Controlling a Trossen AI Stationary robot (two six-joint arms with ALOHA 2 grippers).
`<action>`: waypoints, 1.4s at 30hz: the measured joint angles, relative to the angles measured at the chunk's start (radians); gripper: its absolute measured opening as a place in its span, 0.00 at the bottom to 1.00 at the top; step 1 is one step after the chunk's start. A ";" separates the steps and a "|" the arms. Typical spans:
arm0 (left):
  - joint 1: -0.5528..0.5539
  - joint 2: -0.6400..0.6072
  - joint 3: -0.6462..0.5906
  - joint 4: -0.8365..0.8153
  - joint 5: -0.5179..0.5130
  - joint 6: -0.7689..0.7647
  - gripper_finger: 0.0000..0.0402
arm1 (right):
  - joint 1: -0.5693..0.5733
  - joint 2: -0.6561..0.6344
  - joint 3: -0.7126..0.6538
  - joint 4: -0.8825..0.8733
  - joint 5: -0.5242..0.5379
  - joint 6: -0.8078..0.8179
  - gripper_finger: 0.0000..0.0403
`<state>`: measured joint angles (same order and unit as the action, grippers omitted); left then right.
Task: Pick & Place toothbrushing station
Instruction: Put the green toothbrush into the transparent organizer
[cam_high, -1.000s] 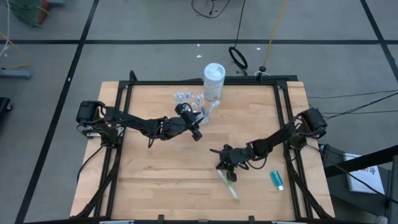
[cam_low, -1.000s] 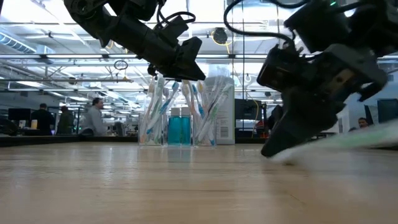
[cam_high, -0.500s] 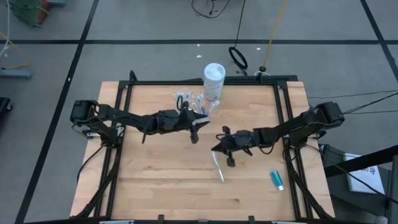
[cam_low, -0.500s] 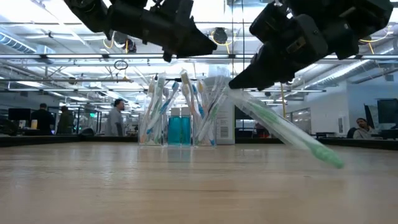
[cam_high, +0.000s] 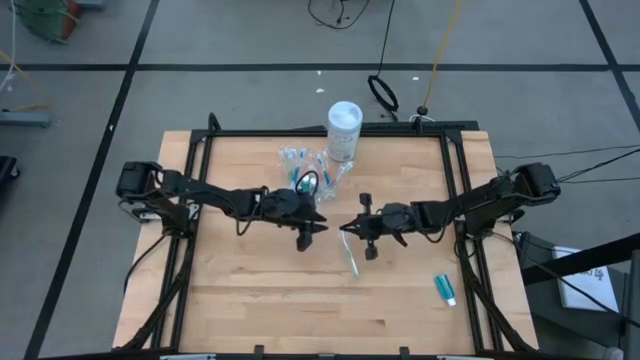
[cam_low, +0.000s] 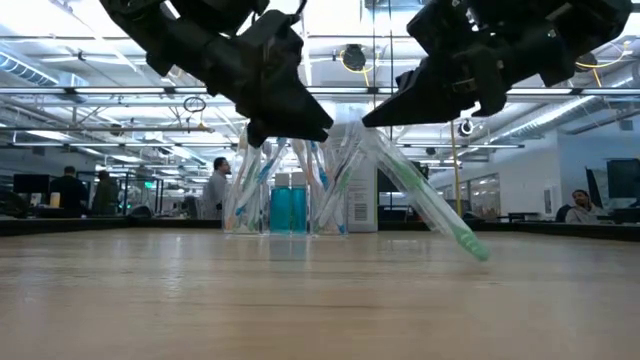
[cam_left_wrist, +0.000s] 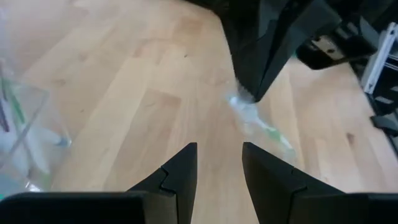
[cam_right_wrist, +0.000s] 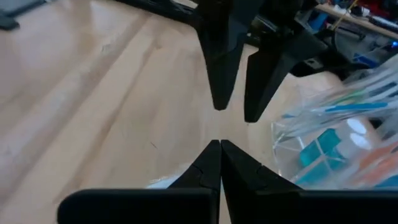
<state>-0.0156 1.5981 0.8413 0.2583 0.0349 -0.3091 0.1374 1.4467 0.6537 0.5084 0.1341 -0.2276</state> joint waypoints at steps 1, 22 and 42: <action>-0.007 0.009 0.000 0.008 -0.006 -0.007 0.33 | -0.002 0.000 0.000 -0.001 0.000 -0.016 0.00; -0.028 0.205 0.001 0.385 -0.011 -0.095 0.46 | -0.039 0.000 0.001 0.106 -0.003 -0.103 0.00; -0.015 0.210 0.001 0.384 0.036 -0.029 0.11 | -0.040 0.000 0.001 0.168 -0.003 -0.045 0.00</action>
<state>-0.0309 1.8085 0.8421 0.6421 0.0714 -0.3377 0.0978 1.4471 0.6548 0.6762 0.1310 -0.2731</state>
